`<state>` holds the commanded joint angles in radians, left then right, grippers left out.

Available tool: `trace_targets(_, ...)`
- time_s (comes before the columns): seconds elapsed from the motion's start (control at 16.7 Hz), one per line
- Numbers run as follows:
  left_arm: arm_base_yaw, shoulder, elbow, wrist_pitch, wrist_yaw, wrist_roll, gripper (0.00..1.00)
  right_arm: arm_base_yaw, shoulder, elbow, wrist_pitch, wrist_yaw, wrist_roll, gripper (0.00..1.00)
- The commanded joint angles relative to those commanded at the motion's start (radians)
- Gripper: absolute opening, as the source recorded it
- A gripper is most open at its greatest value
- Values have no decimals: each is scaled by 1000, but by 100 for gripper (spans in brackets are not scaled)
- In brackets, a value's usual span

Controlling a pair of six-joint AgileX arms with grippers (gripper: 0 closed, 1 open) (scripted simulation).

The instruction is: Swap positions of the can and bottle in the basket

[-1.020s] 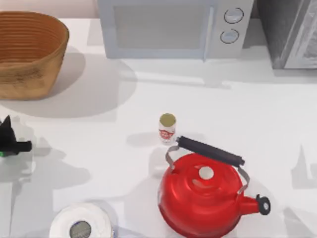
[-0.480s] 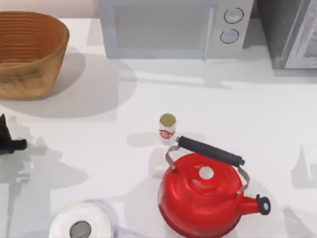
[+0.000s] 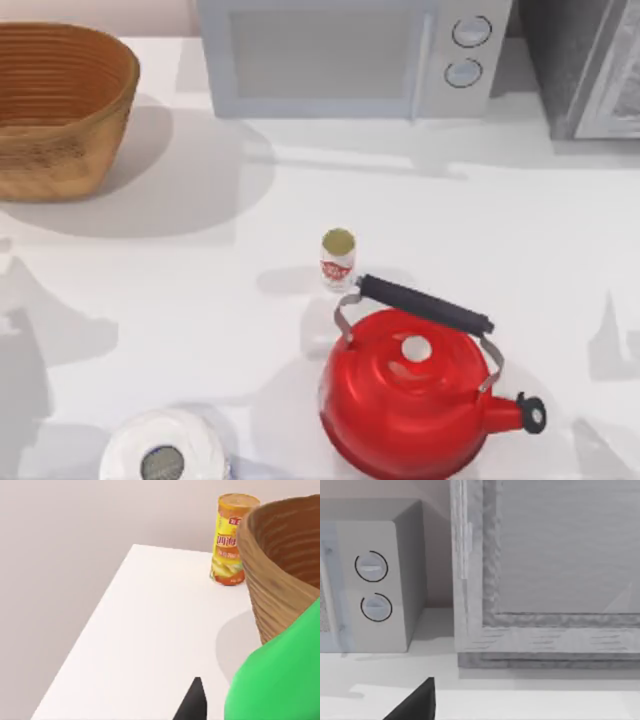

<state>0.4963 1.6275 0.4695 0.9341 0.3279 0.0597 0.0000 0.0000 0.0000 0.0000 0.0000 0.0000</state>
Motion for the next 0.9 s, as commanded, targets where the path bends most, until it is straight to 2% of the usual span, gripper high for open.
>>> trace_targets(0.24, -33, -100, 288, -374, -12, -5, 0, 0, 0, 0, 0, 0, 0, 100)
trace_targets(0.54, -246, -147, 600, -776, -114, -7, 0, 0, 0, 0, 0, 0, 0, 100)
trace_targets(0.72, -360, -139, 704, -906, -180, -6, 0, 0, 0, 0, 0, 0, 0, 100)
trace_targets(0.9, -395, -129, 735, -941, -204, -6, 0, 0, 0, 0, 0, 0, 0, 100)
